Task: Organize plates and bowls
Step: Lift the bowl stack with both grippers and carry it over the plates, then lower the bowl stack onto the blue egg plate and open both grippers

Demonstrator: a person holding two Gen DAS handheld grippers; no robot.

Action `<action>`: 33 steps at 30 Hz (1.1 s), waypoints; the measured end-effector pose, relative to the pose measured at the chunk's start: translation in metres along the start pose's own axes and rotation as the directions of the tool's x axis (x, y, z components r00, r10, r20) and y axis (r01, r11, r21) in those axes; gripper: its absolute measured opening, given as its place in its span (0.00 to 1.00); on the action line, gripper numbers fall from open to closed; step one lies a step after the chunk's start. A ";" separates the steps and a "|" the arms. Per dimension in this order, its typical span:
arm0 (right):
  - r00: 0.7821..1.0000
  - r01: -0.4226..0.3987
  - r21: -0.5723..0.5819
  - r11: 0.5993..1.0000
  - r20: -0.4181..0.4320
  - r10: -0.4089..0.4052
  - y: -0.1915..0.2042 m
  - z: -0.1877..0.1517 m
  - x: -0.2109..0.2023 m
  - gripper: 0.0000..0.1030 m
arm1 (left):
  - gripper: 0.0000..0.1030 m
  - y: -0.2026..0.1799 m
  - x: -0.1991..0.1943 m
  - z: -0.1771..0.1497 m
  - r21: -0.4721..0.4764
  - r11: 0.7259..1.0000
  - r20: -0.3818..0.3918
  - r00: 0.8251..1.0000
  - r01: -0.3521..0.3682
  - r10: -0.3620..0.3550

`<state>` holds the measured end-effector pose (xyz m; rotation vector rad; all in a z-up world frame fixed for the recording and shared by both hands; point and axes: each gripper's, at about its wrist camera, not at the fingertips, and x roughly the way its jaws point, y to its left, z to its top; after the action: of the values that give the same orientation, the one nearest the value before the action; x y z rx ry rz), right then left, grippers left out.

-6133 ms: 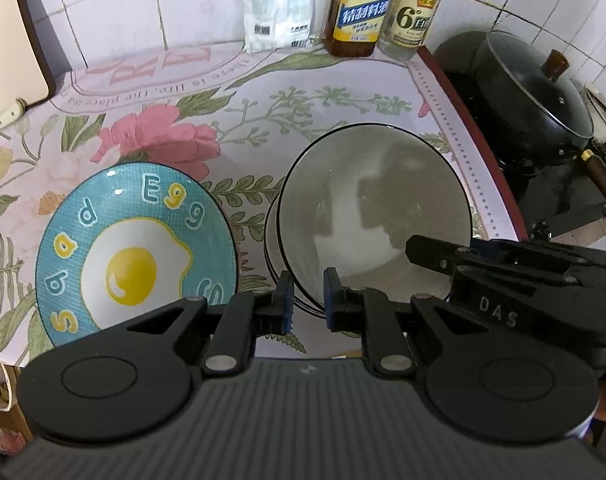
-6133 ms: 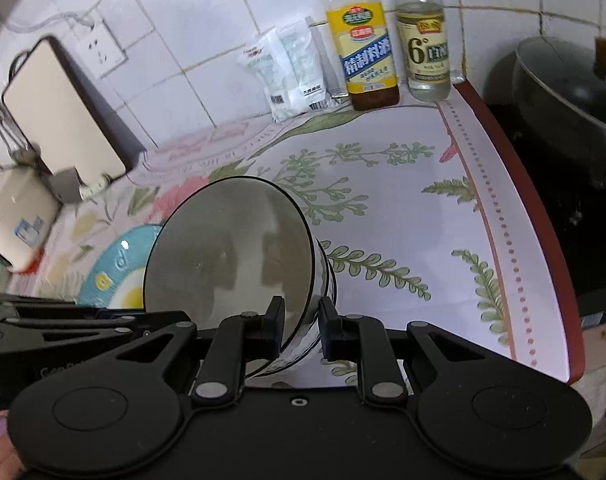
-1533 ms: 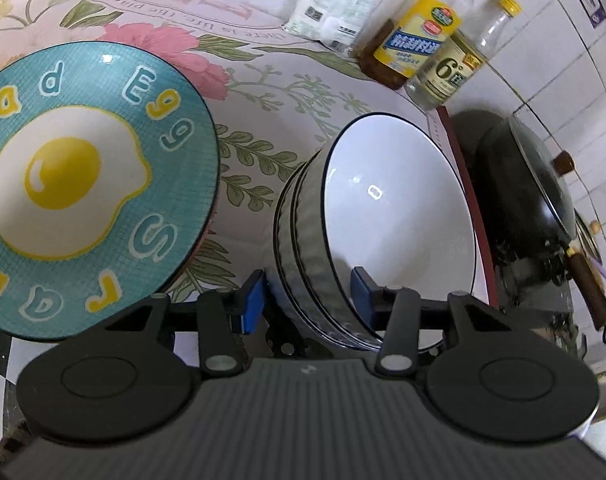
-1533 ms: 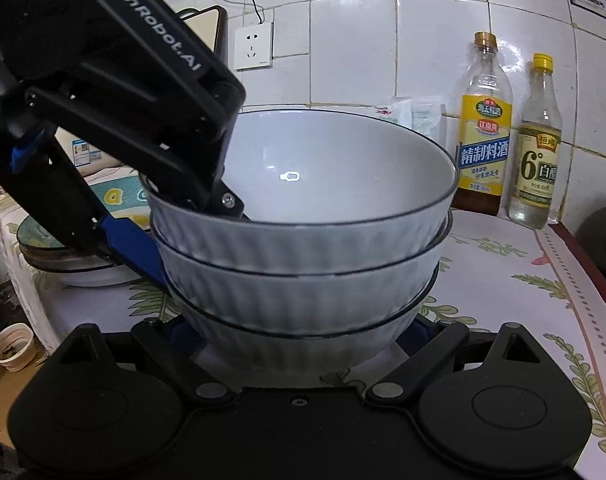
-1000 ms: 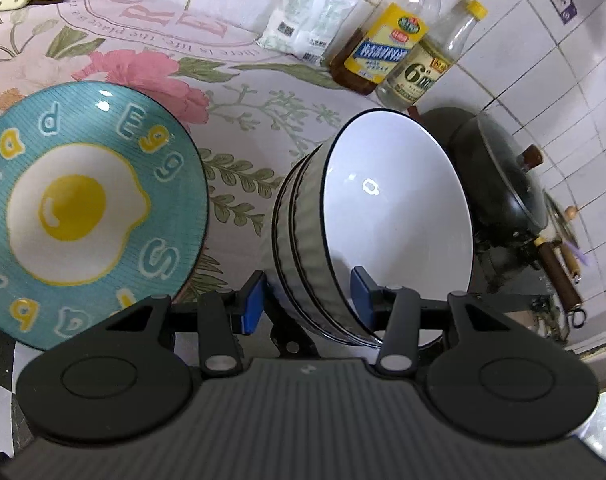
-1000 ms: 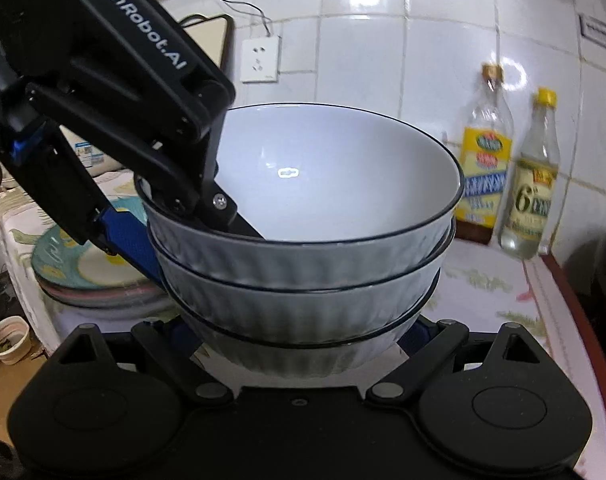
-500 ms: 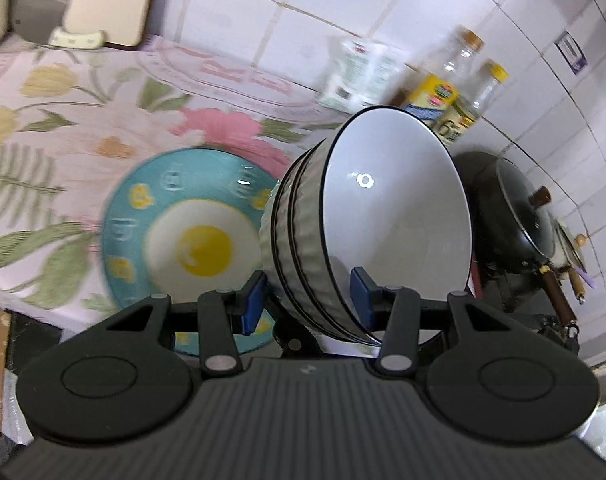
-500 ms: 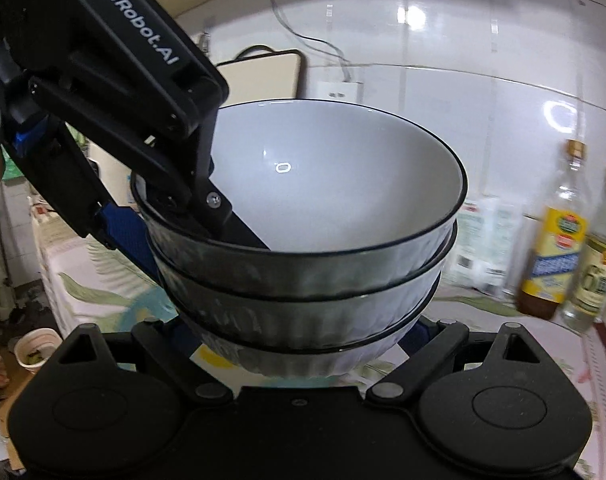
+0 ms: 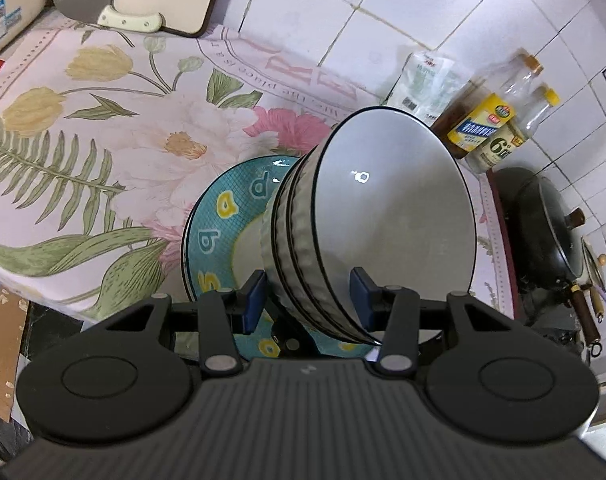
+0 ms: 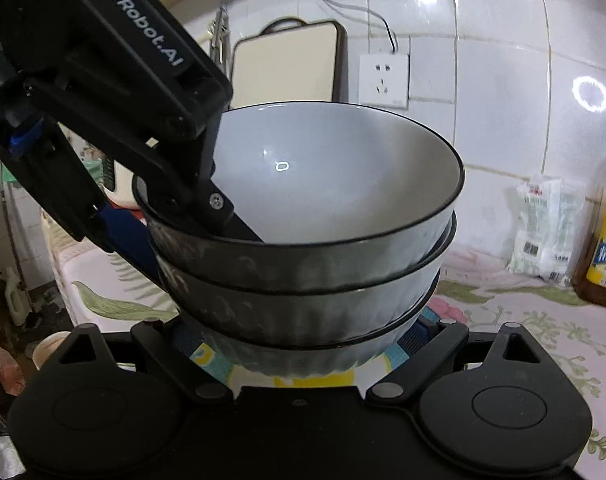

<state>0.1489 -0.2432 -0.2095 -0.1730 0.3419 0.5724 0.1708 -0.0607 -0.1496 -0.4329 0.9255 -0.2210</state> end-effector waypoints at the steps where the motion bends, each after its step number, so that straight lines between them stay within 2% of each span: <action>1: 1.000 0.004 0.003 1.000 -0.011 -0.004 -0.001 -0.002 0.004 0.94 | 0.42 0.001 0.005 0.002 0.004 1.000 -0.010 1.000 0.000 0.000; 7: 0.995 0.028 0.029 0.999 -0.097 -0.025 -0.005 -0.013 0.026 0.94 | 0.42 0.011 0.036 0.009 0.002 1.000 -0.071 0.997 0.007 -0.007; 12: 0.985 0.046 0.011 0.999 -0.167 -0.044 -0.003 -0.012 0.031 0.94 | 0.42 0.021 0.045 0.014 -0.025 0.998 -0.109 0.992 0.060 -0.062; 22: 0.978 0.058 0.066 0.996 -0.203 -0.043 -0.008 -0.008 0.035 0.94 | 0.40 0.014 0.046 0.014 0.040 0.999 -0.095 0.995 0.032 -0.028; 28: 0.975 0.099 0.021 0.995 -0.199 -0.093 0.005 -0.009 0.035 0.94 | 0.35 0.023 0.045 0.014 -0.011 1.000 -0.088 0.996 0.023 -0.024; 33: 0.968 0.115 0.057 0.992 -0.231 -0.099 0.006 -0.010 0.032 0.96 | 0.32 0.023 0.043 0.012 -0.031 1.000 -0.068 0.998 0.005 -0.007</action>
<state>0.1684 -0.2244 -0.2308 -0.1888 0.5713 0.4339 0.2062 -0.0527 -0.1851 -0.4586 0.9954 -0.2282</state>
